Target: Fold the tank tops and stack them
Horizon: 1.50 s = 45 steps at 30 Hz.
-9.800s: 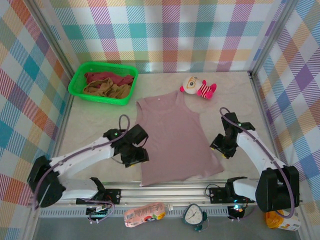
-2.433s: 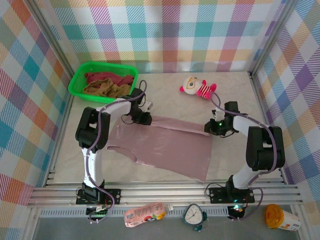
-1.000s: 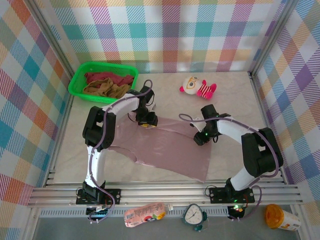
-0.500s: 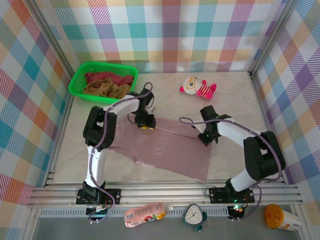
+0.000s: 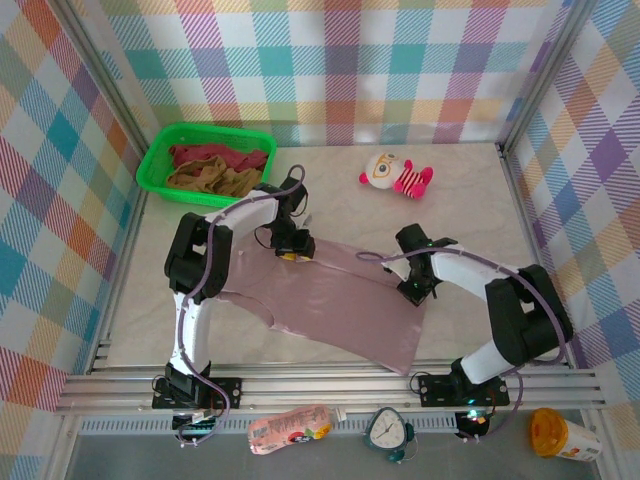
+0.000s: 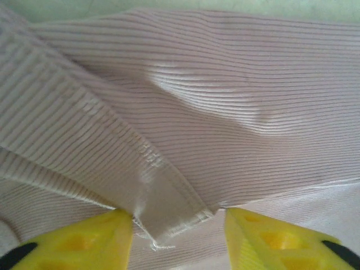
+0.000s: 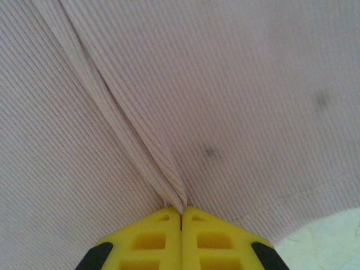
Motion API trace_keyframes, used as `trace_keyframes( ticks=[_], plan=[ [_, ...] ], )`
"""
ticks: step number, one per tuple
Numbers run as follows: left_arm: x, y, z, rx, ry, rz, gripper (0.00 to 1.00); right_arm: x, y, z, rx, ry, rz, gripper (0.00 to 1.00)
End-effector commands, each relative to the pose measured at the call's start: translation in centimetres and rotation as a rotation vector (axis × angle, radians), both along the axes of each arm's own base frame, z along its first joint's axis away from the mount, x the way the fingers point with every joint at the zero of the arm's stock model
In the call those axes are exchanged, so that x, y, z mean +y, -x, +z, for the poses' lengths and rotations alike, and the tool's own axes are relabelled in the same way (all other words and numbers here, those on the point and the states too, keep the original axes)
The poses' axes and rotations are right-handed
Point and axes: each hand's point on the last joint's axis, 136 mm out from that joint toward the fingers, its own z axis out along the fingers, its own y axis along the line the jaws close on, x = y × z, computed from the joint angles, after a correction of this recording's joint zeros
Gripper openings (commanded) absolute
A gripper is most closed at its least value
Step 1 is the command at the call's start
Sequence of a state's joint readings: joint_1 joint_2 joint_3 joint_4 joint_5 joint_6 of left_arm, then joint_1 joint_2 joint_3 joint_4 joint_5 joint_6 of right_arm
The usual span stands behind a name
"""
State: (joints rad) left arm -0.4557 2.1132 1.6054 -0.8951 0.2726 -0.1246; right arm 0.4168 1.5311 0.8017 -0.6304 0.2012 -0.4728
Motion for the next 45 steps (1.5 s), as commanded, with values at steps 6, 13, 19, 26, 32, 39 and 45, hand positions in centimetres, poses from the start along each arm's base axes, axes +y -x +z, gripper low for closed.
trace_keyframes(
  ticks=[6,13,19,26,32,39,45],
  plan=[
    [3.5,-1.1,3.1,-0.093,-0.057,0.037,0.57,-1.6,0.9,-1.2,0.044,0.111,0.034,0.22],
    [4.0,2.0,0.4,-0.036,-0.011,0.09,0.55,-2.4,0.3,-2.6,0.081,0.184,0.043,0.25],
    [3.7,4.7,0.1,0.012,0.051,0.15,0.54,-3.9,-0.8,-2.8,0.093,0.259,0.022,0.25],
    [2.2,7.3,0.7,0.044,0.126,0.204,0.55,-5.7,-2.0,-2.2,0.063,0.302,0.001,0.27],
    [1.6,7.6,1.8,0.047,0.178,0.237,0.56,-5.8,-2.7,-0.7,0.016,0.299,0.012,0.38],
    [4.1,1.7,6.6,-0.148,0.078,0.218,0.61,0.5,-5.2,6.0,-0.157,-0.126,-0.159,0.49],
    [7.3,-4.7,7.5,-0.285,-0.106,0.261,0.61,6.4,-6.4,9.1,-0.165,-0.583,-0.444,0.52]
  ],
)
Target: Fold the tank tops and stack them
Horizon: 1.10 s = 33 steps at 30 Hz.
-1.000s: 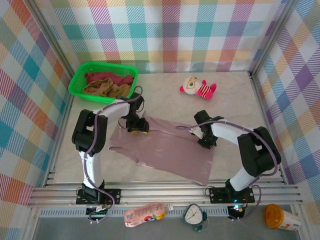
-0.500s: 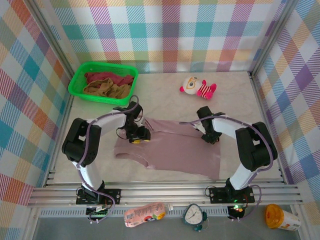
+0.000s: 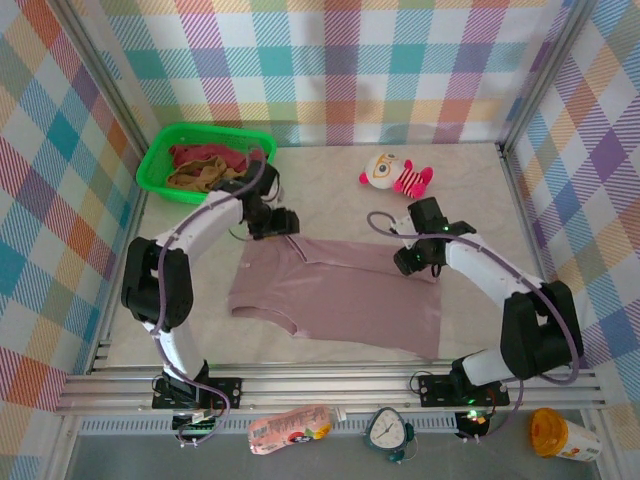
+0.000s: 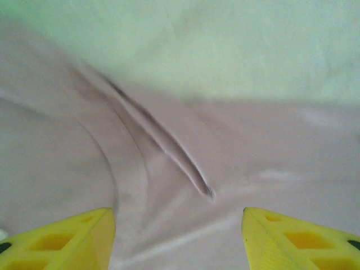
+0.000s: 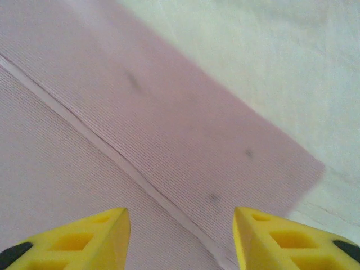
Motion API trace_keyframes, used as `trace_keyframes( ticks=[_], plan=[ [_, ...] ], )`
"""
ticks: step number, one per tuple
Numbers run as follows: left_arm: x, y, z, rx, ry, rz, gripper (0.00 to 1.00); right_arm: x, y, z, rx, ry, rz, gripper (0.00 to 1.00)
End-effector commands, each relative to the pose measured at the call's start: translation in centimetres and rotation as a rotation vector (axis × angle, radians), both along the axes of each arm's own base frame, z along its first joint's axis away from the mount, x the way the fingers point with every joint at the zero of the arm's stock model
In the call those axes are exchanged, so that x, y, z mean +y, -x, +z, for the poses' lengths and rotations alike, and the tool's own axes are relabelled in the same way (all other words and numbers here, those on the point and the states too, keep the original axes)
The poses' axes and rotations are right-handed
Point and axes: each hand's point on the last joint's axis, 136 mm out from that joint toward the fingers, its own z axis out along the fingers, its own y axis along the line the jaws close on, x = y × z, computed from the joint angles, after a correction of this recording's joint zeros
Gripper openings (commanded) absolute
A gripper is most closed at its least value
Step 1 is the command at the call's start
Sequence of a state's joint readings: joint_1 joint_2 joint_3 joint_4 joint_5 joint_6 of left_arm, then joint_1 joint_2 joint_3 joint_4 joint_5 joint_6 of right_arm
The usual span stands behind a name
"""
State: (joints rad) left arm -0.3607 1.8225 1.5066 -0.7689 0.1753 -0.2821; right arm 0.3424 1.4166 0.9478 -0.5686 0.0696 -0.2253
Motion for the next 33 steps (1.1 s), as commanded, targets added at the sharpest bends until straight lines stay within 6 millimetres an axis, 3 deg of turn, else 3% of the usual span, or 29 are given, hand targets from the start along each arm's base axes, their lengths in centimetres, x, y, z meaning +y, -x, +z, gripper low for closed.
trace_keyframes(
  ticks=[1,5,10,21,33],
  plan=[
    [2.8,-1.9,-1.6,0.003,-0.173,0.018,0.61,4.4,-0.1,1.1,0.053,-0.352,-0.151,0.52],
    [2.1,-4.6,-2.1,0.016,-0.198,0.019,0.61,6.0,-0.1,0.3,0.089,-0.467,-0.206,0.52],
    [2.4,-5.2,-4.7,0.092,-0.244,0.062,0.59,6.0,0.2,-0.5,0.118,-0.47,-0.234,0.52],
    [2.4,-7.1,-7.7,0.115,-0.332,0.093,0.56,5.3,1.2,-2.6,0.151,-0.422,-0.239,0.53],
    [3.2,-4.9,-8.3,0.169,-0.44,0.061,0.56,4.6,1.2,-3.6,0.185,-0.427,-0.253,0.53]
  ],
)
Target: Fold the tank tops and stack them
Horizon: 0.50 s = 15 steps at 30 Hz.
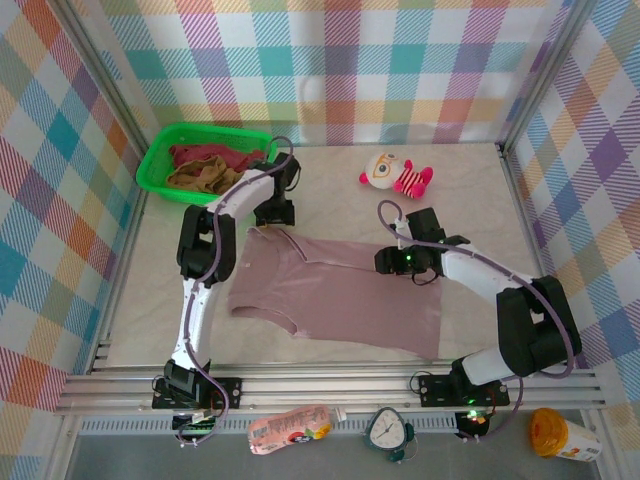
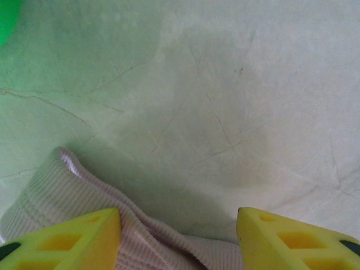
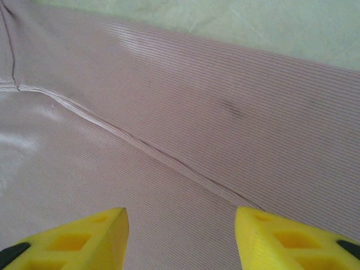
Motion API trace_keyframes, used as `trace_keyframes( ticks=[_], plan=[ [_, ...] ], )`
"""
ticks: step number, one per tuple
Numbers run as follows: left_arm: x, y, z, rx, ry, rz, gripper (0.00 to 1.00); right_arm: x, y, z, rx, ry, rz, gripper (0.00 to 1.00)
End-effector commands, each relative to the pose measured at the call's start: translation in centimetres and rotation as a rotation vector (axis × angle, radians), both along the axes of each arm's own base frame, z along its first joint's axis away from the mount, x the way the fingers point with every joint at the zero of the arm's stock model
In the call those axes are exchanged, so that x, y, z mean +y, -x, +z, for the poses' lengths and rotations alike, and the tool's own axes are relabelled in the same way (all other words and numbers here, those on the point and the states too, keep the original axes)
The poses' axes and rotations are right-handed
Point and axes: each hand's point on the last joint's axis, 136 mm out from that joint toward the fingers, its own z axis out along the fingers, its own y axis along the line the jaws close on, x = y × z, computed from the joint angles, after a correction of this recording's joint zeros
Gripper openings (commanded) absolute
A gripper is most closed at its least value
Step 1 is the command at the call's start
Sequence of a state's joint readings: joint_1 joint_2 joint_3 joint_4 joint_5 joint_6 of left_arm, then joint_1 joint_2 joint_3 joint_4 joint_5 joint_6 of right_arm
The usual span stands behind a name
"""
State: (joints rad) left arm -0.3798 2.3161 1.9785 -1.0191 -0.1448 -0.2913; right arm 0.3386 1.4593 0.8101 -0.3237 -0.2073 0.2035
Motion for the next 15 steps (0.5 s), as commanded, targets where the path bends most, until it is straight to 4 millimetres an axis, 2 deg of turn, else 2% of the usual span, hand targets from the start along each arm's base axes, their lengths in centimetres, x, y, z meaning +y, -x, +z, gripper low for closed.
trace_keyframes(
  ticks=[1,4,7,11,13,15],
  plan=[
    [0.7,1.5,0.3,0.032,-0.057,-0.01,0.56,0.1,0.4,-0.9,0.028,-0.022,0.004,0.53],
    [1.3,1.8,0.3,0.034,-0.082,-0.011,0.57,0.2,0.4,-1.1,0.036,-0.034,-0.004,0.53],
    [1.9,2.5,-1.1,0.067,-0.096,-0.012,0.57,0.3,0.5,-1.5,0.051,-0.042,-0.006,0.53],
    [1.9,2.1,-2.1,0.068,-0.066,0.003,0.56,0.4,0.5,-1.7,0.058,-0.05,-0.003,0.53],
    [1.9,2.0,-2.3,0.073,-0.065,0.0,0.53,0.5,0.6,-1.8,0.064,-0.053,-0.004,0.53],
    [2.0,2.0,-2.6,0.079,-0.058,0.004,0.46,0.5,0.6,-1.9,0.065,-0.054,-0.002,0.52]
  ],
)
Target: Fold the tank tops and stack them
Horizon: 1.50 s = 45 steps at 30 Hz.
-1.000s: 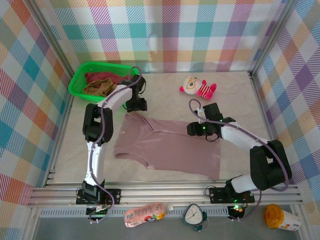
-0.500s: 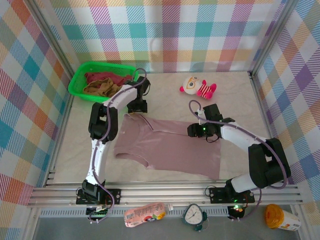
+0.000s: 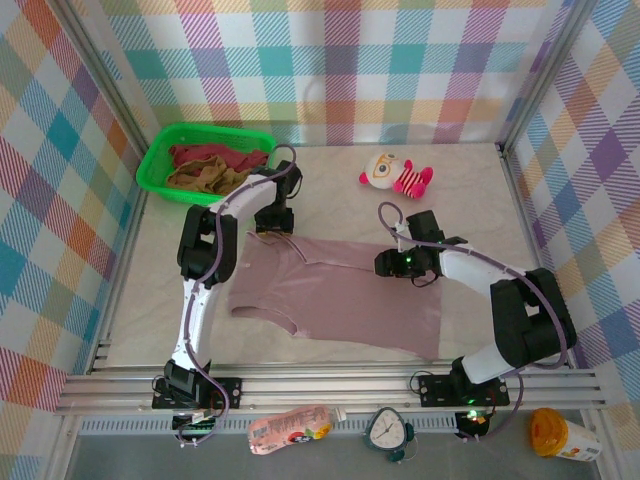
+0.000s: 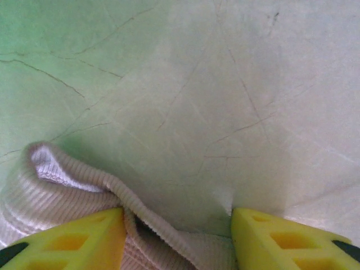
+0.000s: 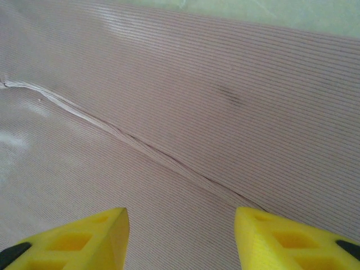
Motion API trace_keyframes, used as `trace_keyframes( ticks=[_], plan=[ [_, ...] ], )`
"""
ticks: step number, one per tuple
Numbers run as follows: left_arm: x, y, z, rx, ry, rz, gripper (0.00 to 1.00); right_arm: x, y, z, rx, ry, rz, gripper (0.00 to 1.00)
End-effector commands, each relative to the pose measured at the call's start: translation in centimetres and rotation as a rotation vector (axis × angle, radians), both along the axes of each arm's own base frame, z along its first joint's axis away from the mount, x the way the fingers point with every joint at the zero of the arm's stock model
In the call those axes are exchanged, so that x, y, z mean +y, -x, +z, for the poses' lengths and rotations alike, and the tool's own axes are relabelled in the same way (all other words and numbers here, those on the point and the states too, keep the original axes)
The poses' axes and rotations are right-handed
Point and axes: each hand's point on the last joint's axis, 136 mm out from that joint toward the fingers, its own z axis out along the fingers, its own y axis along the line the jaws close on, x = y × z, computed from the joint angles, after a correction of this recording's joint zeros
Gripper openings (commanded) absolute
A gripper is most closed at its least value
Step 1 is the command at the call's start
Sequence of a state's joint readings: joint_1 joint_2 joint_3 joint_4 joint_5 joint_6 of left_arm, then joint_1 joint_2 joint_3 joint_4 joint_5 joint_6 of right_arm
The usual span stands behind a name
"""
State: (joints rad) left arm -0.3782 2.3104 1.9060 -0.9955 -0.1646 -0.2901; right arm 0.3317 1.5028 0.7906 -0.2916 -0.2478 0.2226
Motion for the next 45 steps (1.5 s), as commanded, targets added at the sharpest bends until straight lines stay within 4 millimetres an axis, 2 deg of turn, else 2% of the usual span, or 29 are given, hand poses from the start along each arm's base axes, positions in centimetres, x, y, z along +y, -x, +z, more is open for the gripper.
trace_keyframes(
  ticks=[1,6,10,15,19,24,33,35,37,39,41,43,45],
  plan=[
    [1.1,0.8,-1.0,0.047,-0.018,0.005,0.41,0.2,0.2,-0.4,0.015,-0.025,-0.001,0.53],
    [1.0,0.3,0.5,0.014,-0.003,0.006,0.2,0.2,0.2,-0.6,0.023,-0.03,0.0,0.52],
    [0.7,-0.1,2.2,-0.028,0.016,0.004,0.13,0.3,0.4,-1.0,0.03,-0.035,0.001,0.52],
    [0.3,-0.3,4.6,-0.083,0.024,-0.01,0.13,-0.1,0.5,-1.3,0.033,-0.023,-0.019,0.52],
    [-0.3,0.2,5.6,-0.105,0.021,-0.036,0.14,-0.3,0.6,-1.7,0.051,-0.012,-0.029,0.52],
    [-0.1,1.5,5.4,-0.109,0.003,-0.029,0.16,-0.4,0.9,-2.2,0.078,0.001,-0.039,0.52],
    [1.2,3.5,2.8,-0.062,-0.038,-0.019,0.21,-0.6,1.4,-3.0,0.115,0.008,-0.049,0.51],
    [1.6,3.2,3.0,-0.064,-0.066,-0.024,0.23,-0.6,1.4,-3.0,0.115,0.006,-0.047,0.51],
    [1.8,2.5,3.9,-0.092,-0.07,-0.018,0.26,-0.6,1.4,-2.9,0.115,0.005,-0.047,0.51],
    [1.6,1.4,5.1,-0.135,-0.062,-0.011,0.35,-0.6,1.5,-3.0,0.118,0.006,-0.048,0.51],
    [1.4,0.4,5.8,-0.166,-0.063,0.001,0.36,-0.6,1.6,-3.2,0.12,0.007,-0.049,0.51],
    [1.1,-0.6,6.0,-0.191,-0.053,0.015,0.4,-0.6,1.6,-3.1,0.117,0.004,-0.048,0.51],
    [0.3,-1.2,5.4,-0.186,-0.023,0.02,0.44,-0.5,1.5,-2.9,0.113,-0.004,-0.052,0.51]
  ],
)
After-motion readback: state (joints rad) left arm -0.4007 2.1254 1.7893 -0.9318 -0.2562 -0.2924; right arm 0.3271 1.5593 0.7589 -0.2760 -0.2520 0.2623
